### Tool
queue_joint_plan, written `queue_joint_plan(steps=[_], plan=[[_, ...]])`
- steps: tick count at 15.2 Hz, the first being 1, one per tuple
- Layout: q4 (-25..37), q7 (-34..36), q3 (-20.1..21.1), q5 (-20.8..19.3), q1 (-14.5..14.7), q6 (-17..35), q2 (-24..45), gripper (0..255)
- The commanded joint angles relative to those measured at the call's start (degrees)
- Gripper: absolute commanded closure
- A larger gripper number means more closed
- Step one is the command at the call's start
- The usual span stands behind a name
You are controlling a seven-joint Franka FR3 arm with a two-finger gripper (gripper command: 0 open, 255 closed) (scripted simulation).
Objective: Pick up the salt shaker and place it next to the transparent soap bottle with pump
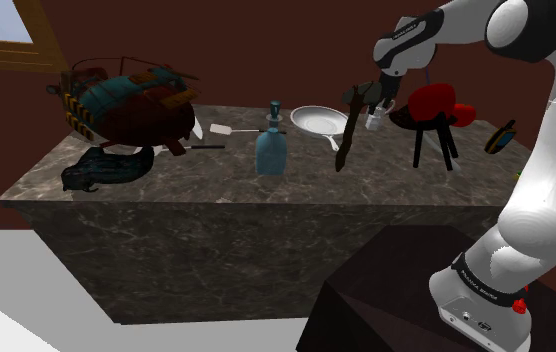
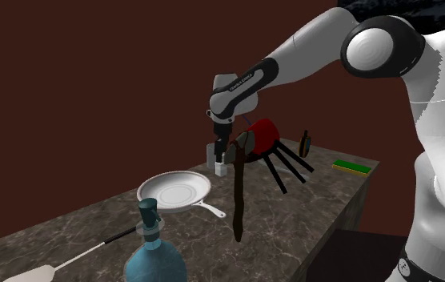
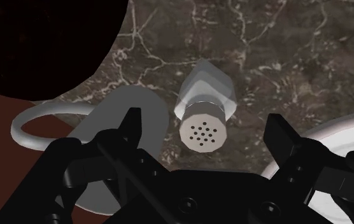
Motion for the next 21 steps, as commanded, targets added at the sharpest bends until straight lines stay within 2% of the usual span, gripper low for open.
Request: queue_joint_plan(steps=[1, 10, 21], plan=[[0.0, 0.0, 0.0, 0.0, 0.0, 0.0, 0.0, 255], [-0.01, 0.0, 0.0, 0.0, 0.0, 0.01, 0.0, 255], [4.21, 0.7, -0.7, -1.51, 0.43, -7.26, -3.25, 255]])
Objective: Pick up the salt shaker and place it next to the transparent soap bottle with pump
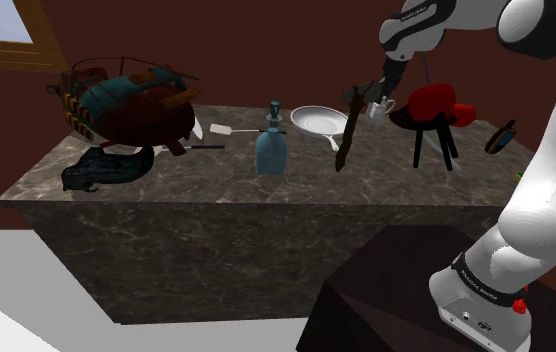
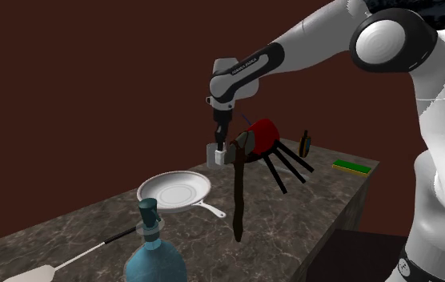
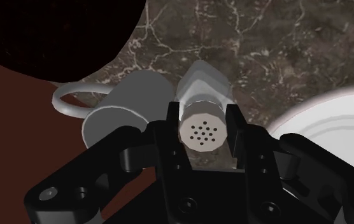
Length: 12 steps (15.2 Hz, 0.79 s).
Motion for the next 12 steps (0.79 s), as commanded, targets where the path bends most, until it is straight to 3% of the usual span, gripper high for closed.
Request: queue_joint_plan(steps=[1, 12], plan=[[0.96, 0.05, -0.12, -0.24, 0.02, -1.49, -0.53, 255], [7.13, 0.33, -0.5, -1.06, 0.04, -9.29, -2.3, 255]])
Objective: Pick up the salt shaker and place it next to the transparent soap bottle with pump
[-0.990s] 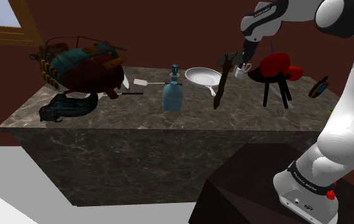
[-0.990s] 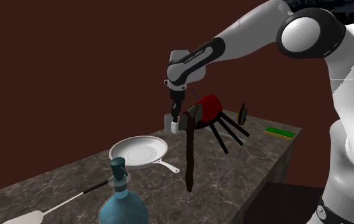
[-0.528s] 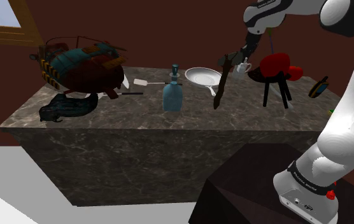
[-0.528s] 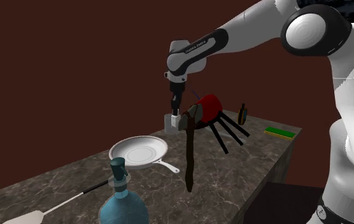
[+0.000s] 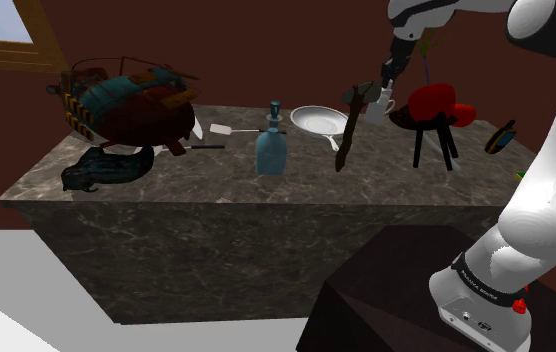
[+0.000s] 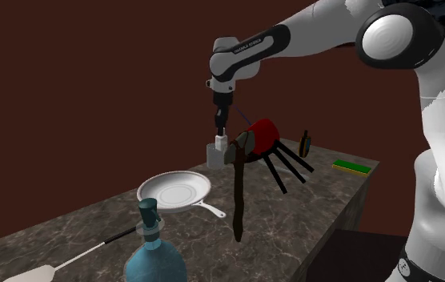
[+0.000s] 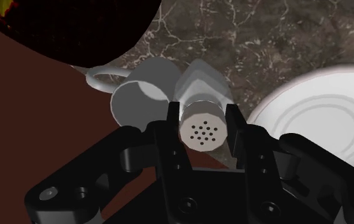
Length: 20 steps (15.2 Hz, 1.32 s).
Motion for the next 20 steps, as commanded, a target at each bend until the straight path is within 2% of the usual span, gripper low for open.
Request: queue_joint_plan(steps=[1, 20], plan=[[1.08, 0.19, -0.03, -0.19, 0.11, -1.45, -0.36, 255], [17.69, -0.32, -0.37, 0.33, -1.16, -16.73, 0.99, 255]])
